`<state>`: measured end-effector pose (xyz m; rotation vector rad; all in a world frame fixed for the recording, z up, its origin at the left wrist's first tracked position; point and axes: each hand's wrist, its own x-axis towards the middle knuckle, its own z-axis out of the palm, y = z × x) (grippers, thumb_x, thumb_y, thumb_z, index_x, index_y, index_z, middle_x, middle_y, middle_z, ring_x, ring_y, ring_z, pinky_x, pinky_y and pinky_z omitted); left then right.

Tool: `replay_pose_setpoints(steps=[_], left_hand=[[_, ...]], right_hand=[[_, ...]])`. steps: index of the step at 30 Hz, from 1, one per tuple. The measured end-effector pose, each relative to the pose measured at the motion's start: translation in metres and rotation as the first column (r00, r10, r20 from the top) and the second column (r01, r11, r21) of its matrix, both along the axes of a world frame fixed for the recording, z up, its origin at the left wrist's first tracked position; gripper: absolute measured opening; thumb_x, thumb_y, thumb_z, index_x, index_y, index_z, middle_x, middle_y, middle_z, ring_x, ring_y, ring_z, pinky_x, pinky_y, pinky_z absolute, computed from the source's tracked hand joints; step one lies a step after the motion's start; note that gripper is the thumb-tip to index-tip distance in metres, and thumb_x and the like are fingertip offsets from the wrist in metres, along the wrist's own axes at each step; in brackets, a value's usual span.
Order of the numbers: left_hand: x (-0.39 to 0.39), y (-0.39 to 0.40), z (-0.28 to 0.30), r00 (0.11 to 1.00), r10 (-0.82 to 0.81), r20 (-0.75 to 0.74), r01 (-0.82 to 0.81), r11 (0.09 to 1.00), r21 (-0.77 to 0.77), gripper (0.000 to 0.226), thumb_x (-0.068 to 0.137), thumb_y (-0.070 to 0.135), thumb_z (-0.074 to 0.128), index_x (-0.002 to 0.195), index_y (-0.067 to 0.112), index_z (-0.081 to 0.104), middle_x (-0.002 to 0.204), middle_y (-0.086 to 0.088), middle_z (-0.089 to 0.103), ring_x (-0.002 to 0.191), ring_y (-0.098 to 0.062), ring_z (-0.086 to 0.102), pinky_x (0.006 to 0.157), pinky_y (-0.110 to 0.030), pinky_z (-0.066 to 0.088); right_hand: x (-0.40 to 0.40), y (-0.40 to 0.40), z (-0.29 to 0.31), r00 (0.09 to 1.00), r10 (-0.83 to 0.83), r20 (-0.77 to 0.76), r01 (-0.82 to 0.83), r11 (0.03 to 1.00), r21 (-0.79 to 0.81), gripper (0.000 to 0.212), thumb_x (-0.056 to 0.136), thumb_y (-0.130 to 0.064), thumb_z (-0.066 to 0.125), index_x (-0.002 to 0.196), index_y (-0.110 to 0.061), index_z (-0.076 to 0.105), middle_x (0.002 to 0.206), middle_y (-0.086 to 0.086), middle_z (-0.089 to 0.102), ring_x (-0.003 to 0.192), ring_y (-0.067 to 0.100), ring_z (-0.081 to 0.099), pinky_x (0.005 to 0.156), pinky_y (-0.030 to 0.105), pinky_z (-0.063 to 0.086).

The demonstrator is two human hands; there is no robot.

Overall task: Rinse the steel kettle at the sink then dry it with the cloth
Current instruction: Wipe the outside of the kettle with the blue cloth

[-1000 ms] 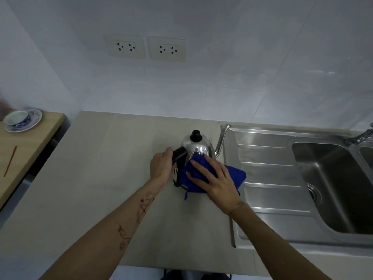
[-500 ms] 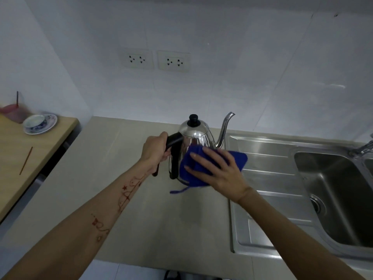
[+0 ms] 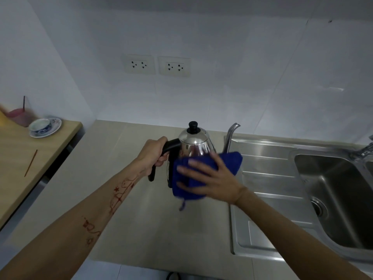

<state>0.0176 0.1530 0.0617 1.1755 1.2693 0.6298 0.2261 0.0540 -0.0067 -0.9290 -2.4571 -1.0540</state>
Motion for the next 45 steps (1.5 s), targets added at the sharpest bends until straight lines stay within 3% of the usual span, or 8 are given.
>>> replay_pose_setpoints(steps=[6, 12, 16, 26, 32, 36, 39, 45], left_hand=[[-0.002, -0.002, 0.005, 0.998, 0.015, 0.053, -0.015, 1.0, 0.007, 0.04, 0.092, 0.019, 0.043, 0.052, 0.013, 0.044, 0.041, 0.0, 0.038, 0.035, -0.011, 0.026, 0.041, -0.024, 0.019], [-0.012, -0.004, -0.002, 0.999, 0.001, 0.048, 0.001, 1.0, -0.027, 0.042, 0.09, 0.02, 0.04, 0.049, 0.013, 0.04, 0.041, 0.001, 0.032, 0.035, -0.012, 0.022, 0.038, -0.023, 0.018], [-0.008, -0.004, 0.0, 0.998, -0.039, 0.039, 0.04, 0.999, -0.014, 0.042, 0.094, 0.021, 0.04, 0.052, 0.013, 0.042, 0.04, 0.001, 0.035, 0.034, -0.012, 0.024, 0.04, -0.025, 0.021], [-0.013, -0.01, 0.006, 0.99, 0.059, 0.131, -0.053, 0.997, -0.048, 0.046, 0.091, 0.018, 0.039, 0.045, 0.015, 0.041, 0.037, 0.003, 0.033, 0.031, -0.01, 0.022, 0.036, -0.021, 0.019], [-0.011, -0.008, 0.012, 0.992, 0.048, 0.117, -0.048, 0.999, -0.009, 0.044, 0.09, 0.019, 0.041, 0.046, 0.014, 0.044, 0.038, 0.002, 0.033, 0.032, -0.01, 0.023, 0.035, -0.021, 0.02], [-0.02, -0.01, 0.008, 0.99, 0.082, 0.117, -0.08, 0.997, -0.023, 0.045, 0.092, 0.02, 0.04, 0.047, 0.015, 0.042, 0.039, 0.002, 0.033, 0.033, -0.01, 0.023, 0.036, -0.022, 0.021], [-0.021, -0.012, 0.007, 0.99, 0.081, 0.113, -0.079, 0.997, -0.023, 0.045, 0.092, 0.02, 0.04, 0.047, 0.014, 0.042, 0.038, 0.003, 0.034, 0.032, -0.01, 0.024, 0.036, -0.022, 0.021], [-0.014, -0.021, 0.005, 0.994, 0.042, 0.104, -0.04, 0.999, -0.019, 0.044, 0.092, 0.02, 0.04, 0.049, 0.013, 0.042, 0.039, 0.003, 0.033, 0.033, -0.01, 0.023, 0.037, -0.022, 0.021]], right_hand=[[-0.037, -0.001, 0.016, 0.686, -0.279, -0.672, 0.185, 0.96, -0.209, 0.056, 0.091, -0.053, 0.051, 0.141, -0.032, 0.036, 0.159, 0.001, 0.017, 0.146, 0.032, 0.014, 0.114, 0.063, 0.018], [-0.04, -0.033, -0.029, 0.538, -0.437, -0.721, 0.129, 0.888, -0.442, 0.076, 0.085, -0.042, 0.054, 0.149, -0.045, 0.012, 0.16, -0.015, -0.016, 0.145, 0.033, 0.006, 0.106, 0.067, 0.032], [-0.047, 0.0, 0.025, 0.54, -0.395, -0.743, 0.188, 0.917, -0.351, 0.061, 0.089, -0.043, 0.052, 0.144, -0.03, 0.028, 0.161, -0.007, 0.004, 0.144, 0.028, 0.017, 0.111, 0.051, 0.026], [-0.054, -0.036, 0.0, -0.022, -0.541, -0.841, -0.13, 0.836, -0.534, 0.057, 0.089, -0.032, 0.045, 0.135, -0.06, 0.026, 0.154, 0.006, 0.028, 0.138, 0.016, 0.031, 0.114, 0.049, 0.035], [-0.058, -0.029, 0.0, 0.051, -0.504, -0.862, -0.154, 0.849, -0.506, 0.05, 0.093, -0.043, 0.045, 0.141, -0.048, 0.032, 0.151, 0.001, 0.032, 0.139, 0.009, 0.033, 0.114, 0.025, 0.03], [-0.033, -0.044, -0.026, -0.21, -0.597, -0.774, -0.144, 0.802, -0.579, 0.026, 0.101, -0.024, 0.038, 0.11, -0.048, 0.042, 0.101, 0.001, 0.061, 0.082, 0.015, 0.061, 0.07, 0.033, 0.049], [-0.01, -0.019, 0.013, -0.429, -0.443, -0.787, 0.008, 0.87, -0.493, 0.017, 0.103, -0.027, 0.036, 0.105, -0.042, 0.044, 0.091, 0.002, 0.061, 0.077, 0.025, 0.061, 0.067, 0.042, 0.051], [-0.012, 0.018, 0.068, -0.006, -0.386, -0.922, -0.014, 0.922, -0.386, 0.035, 0.094, -0.009, 0.046, 0.129, -0.015, 0.047, 0.15, 0.01, 0.038, 0.133, 0.02, 0.042, 0.106, 0.024, 0.041]])
